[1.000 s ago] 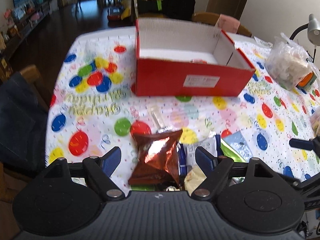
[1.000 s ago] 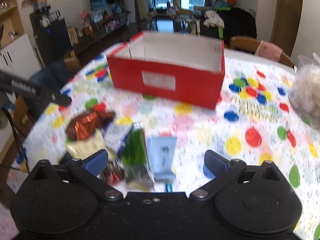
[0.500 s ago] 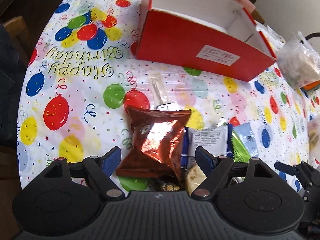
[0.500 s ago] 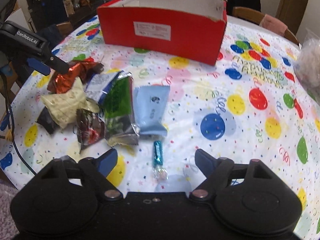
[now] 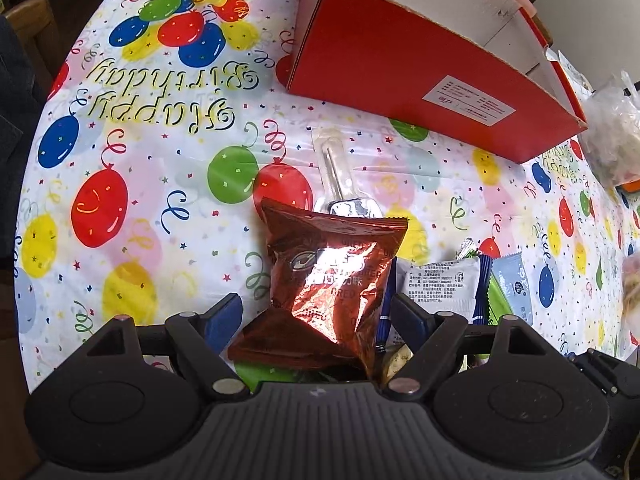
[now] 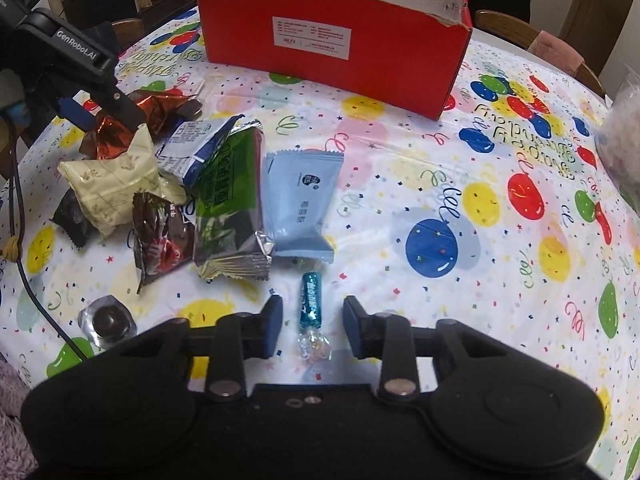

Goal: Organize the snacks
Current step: 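Grasp the brown Oreo bag with the left tool while the right tool grasps the blue candy stick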

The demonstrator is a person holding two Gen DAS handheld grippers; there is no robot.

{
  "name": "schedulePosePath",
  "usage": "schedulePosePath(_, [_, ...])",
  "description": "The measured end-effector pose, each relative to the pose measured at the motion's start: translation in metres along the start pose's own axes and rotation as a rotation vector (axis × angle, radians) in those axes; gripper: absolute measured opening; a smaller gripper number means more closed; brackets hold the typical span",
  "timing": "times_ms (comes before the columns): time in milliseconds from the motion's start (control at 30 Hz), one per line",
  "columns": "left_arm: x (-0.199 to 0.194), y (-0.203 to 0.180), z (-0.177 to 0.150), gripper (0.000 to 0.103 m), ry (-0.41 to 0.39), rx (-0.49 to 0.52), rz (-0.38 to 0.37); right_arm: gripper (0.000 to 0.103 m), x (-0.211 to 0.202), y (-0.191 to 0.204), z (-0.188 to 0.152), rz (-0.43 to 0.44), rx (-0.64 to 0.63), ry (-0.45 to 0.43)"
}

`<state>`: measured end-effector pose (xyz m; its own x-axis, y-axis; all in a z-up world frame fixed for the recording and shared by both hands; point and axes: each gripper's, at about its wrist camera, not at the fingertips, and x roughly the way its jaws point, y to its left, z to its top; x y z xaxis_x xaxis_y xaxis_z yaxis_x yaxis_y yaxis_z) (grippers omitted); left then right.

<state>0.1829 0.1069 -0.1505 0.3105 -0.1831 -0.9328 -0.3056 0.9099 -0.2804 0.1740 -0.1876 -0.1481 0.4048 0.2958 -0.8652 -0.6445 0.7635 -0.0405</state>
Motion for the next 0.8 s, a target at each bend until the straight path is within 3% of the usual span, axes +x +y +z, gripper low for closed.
schedulePosePath(233, [0.003,0.001,0.0,0.08,0.003,-0.016,-0.01,0.011,0.0,0.001,0.001,0.019,0.01,-0.001])
schedulePosePath(433, [0.002,0.003,-0.002,0.06,-0.006,-0.032,0.0,0.011,-0.001,-0.001,0.0,0.031,0.032,0.002])
schedulePosePath(800, [-0.012,0.011,-0.012,0.046,-0.06,-0.074,-0.019,0.01,-0.008,-0.012,-0.005,0.061,0.118,0.004])
